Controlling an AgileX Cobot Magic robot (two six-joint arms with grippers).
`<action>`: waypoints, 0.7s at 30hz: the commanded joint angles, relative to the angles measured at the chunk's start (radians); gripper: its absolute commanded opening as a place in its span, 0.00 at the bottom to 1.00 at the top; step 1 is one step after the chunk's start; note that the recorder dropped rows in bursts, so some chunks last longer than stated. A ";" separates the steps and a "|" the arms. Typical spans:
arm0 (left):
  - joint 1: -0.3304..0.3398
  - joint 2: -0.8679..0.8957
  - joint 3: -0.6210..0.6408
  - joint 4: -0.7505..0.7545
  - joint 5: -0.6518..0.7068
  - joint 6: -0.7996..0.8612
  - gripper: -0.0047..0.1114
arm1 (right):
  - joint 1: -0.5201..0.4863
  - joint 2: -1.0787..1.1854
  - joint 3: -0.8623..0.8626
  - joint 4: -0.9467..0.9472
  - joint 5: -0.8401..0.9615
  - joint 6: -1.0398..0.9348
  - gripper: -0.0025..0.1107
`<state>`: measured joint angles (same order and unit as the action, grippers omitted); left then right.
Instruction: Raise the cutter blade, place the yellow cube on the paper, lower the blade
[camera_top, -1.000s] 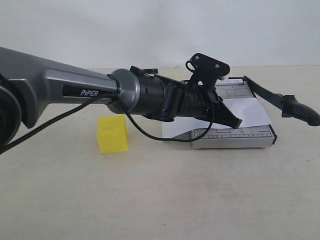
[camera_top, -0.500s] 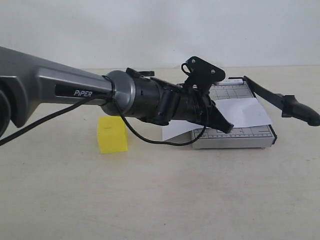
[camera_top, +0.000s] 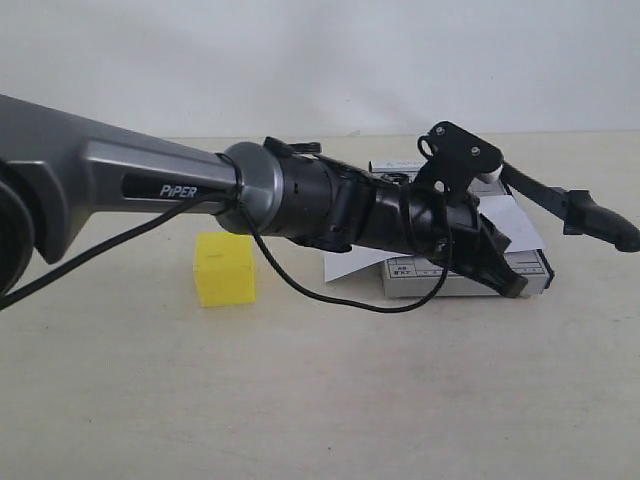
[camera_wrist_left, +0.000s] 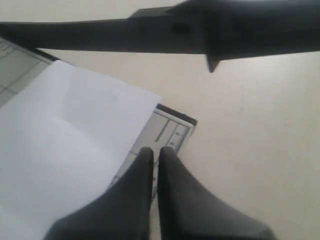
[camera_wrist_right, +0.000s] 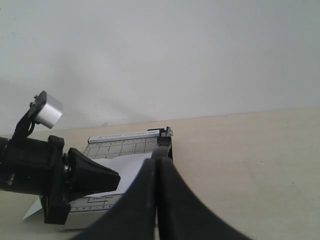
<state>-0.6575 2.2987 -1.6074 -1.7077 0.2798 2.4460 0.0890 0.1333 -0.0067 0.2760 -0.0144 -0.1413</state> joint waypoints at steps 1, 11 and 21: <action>-0.023 0.013 -0.016 -0.037 -0.024 0.017 0.08 | 0.001 -0.006 0.007 0.000 -0.002 0.002 0.02; -0.026 0.013 -0.021 -0.037 -0.297 0.019 0.08 | 0.001 -0.006 0.007 0.000 -0.002 0.002 0.02; -0.026 0.013 -0.034 -0.010 -0.337 0.019 0.08 | 0.001 -0.006 0.007 0.000 -0.002 0.002 0.02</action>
<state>-0.6785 2.3149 -1.6254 -1.7251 -0.0508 2.4614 0.0890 0.1333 -0.0067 0.2760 -0.0126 -0.1413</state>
